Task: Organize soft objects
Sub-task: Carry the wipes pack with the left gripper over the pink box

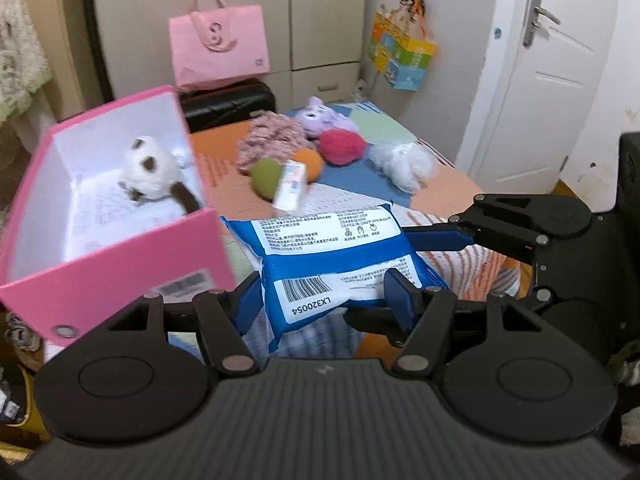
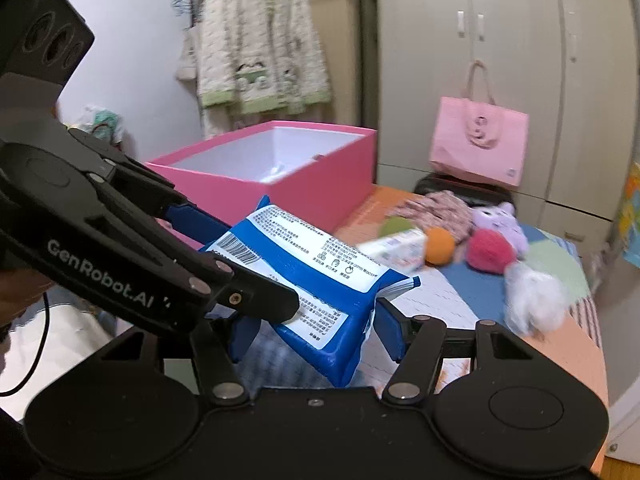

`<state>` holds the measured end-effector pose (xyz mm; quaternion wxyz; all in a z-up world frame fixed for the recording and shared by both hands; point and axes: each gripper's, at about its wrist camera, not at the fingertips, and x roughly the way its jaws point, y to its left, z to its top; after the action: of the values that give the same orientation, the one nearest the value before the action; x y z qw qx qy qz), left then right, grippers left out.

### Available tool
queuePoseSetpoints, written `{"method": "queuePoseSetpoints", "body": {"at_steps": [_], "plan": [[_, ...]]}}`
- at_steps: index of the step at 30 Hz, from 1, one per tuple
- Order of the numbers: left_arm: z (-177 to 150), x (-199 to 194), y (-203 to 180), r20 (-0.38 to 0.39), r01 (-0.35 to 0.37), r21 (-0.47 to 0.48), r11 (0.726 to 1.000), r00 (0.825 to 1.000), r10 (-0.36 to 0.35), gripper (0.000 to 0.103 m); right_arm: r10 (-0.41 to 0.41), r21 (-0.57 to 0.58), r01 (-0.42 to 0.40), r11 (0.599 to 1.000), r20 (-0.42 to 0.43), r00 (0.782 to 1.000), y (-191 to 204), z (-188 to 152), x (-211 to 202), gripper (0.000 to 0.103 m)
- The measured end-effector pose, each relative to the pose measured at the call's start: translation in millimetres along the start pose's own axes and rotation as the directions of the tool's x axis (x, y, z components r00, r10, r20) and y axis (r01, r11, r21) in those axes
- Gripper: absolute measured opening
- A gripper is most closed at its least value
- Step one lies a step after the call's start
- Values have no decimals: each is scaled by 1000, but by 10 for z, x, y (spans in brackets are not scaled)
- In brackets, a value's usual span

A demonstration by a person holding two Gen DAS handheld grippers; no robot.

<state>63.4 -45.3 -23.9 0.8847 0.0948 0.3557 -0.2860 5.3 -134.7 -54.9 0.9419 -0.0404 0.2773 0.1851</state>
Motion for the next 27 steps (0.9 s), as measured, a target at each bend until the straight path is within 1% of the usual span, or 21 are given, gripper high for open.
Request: {"method": "queuePoseSetpoints", "body": {"at_steps": [2, 5, 10, 15, 18, 20, 24, 27], "plan": [[26, -122, 75, 14, -16, -13, 1000, 1000, 16, 63, 21, -12, -21, 1000, -1, 1000, 60, 107, 3, 67], [76, -281, 207, 23, -39, -48, 998, 999, 40, 63, 30, -63, -29, 998, 15, 999, 205, 281, 0, 67], [152, -462, 448, 52, -66, -82, 994, 996, 70, 63, 49, -137, -43, 990, 37, 998, 399, 561, 48, 67], [208, -553, 747, 127, -78, -126, 989, 987, 94, 63, 72, -162, -60, 985, 67, 995, 475, 812, 192, 67], [276, -539, 908, 153, -97, -150, 984, 981, 120, 63, 80, -173, -65, 983, 85, 993, 509, 964, 308, 67], [334, -495, 1017, 164, -101, -154, 983, 978, 126, 63, 73, -185, -57, 981, 78, 994, 531, 1079, 429, 68], [444, -318, 1323, 143, -51, -214, 975, 986, 83, 63, 52, -205, -42, 978, 45, 998, 525, 1265, 672, 69], [480, -163, 1471, 116, -52, -232, 971, 990, 80, 63, 64, -183, -63, 981, -2, 998, 457, 1341, 895, 69]]}}
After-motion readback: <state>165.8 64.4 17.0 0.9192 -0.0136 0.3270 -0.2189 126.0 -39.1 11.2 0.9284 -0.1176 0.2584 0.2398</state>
